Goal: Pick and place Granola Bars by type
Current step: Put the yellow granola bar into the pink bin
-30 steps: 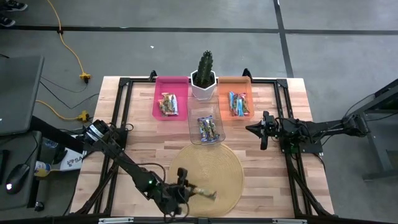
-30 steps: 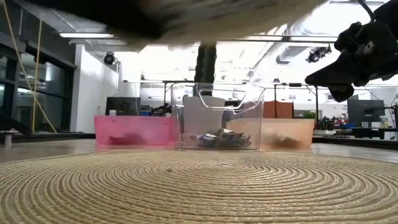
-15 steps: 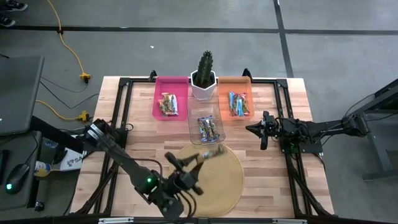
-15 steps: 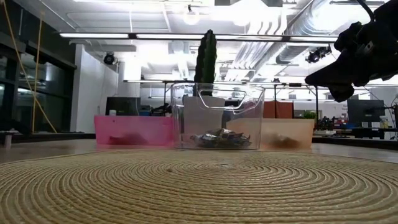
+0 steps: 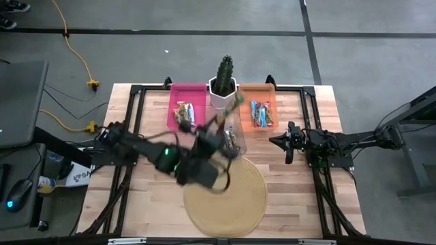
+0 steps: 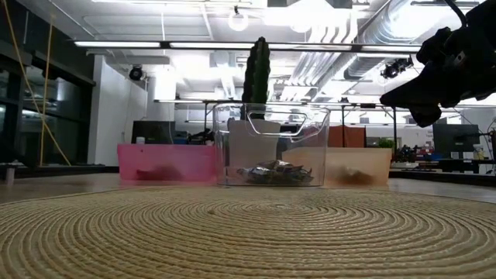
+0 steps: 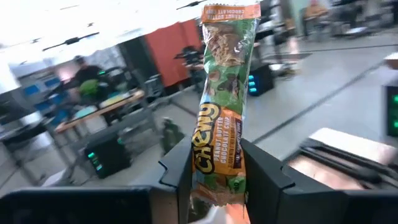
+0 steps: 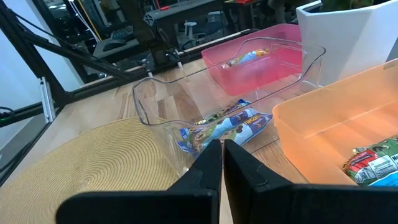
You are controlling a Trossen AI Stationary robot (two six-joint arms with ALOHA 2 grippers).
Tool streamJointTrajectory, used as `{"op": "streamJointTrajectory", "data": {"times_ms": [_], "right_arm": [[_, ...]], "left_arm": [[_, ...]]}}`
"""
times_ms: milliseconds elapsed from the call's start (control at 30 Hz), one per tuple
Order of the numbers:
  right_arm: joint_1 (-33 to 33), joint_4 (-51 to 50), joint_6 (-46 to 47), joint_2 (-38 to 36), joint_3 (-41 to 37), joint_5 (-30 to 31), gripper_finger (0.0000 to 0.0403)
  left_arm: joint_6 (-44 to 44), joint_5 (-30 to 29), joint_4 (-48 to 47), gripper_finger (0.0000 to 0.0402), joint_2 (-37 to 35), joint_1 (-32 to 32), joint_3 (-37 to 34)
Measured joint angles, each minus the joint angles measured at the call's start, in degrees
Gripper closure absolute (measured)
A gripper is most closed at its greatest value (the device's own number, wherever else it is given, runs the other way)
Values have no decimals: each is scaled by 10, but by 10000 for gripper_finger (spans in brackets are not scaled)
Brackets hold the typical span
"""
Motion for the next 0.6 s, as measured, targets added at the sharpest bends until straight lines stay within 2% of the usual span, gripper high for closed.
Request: {"op": "streamJointTrajectory", "data": {"times_ms": [367, 600], "right_arm": [[0, 0, 0, 0, 0, 0, 402], [0, -1, 1, 0, 0, 0, 402]], "left_arm": [[-2, 2, -71, 306, -16, 101, 104], [-62, 2, -145, 307, -76, 162, 116]]}}
